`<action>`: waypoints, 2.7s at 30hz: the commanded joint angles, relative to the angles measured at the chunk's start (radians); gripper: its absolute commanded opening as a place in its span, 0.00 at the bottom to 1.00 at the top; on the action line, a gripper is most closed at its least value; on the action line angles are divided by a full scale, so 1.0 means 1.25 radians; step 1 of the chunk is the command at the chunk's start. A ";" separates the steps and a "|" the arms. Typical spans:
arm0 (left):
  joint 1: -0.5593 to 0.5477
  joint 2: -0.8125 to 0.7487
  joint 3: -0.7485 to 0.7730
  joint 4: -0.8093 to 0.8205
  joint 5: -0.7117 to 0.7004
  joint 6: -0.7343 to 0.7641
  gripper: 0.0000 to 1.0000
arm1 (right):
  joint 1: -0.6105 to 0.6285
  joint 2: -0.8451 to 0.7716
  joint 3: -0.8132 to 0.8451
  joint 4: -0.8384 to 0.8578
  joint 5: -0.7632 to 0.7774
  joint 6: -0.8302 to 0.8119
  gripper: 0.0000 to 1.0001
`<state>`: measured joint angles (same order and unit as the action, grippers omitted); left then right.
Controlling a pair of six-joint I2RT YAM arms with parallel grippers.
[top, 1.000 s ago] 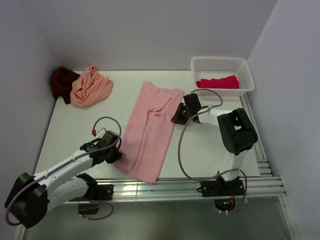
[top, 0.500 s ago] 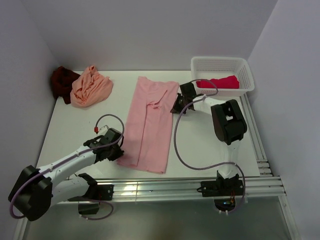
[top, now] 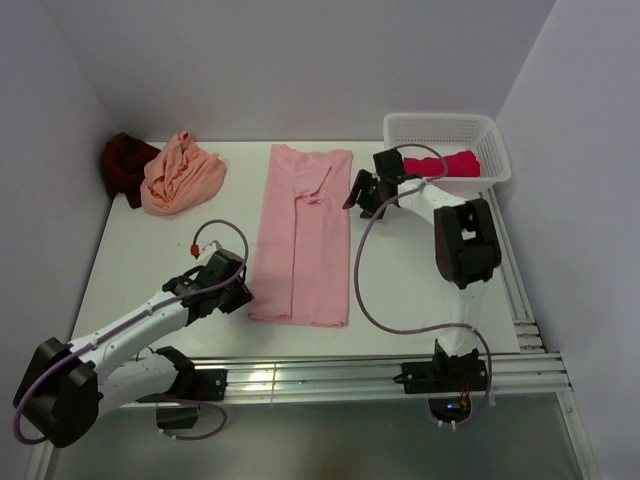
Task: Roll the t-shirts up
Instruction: Fold the tshirt
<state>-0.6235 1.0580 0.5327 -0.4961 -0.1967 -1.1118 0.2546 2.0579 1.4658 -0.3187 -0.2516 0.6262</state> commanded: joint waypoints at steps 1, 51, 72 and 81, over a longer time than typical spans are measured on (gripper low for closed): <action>-0.002 -0.041 -0.006 0.016 0.020 0.001 0.35 | 0.005 -0.198 -0.128 -0.005 0.000 -0.037 0.66; -0.003 0.062 -0.084 0.149 0.043 0.064 0.44 | 0.538 -0.705 -0.839 0.167 0.244 0.314 0.45; -0.004 -0.076 -0.173 0.161 0.186 0.082 0.26 | 0.538 -0.785 -0.841 0.081 0.263 0.281 0.00; -0.006 -0.061 -0.200 0.204 0.235 0.077 0.14 | 0.539 -0.787 -0.833 0.071 0.257 0.267 0.00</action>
<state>-0.6235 0.9733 0.3038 -0.2466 0.0601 -1.0332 0.9199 1.0904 0.4038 -0.2211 0.0525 0.9764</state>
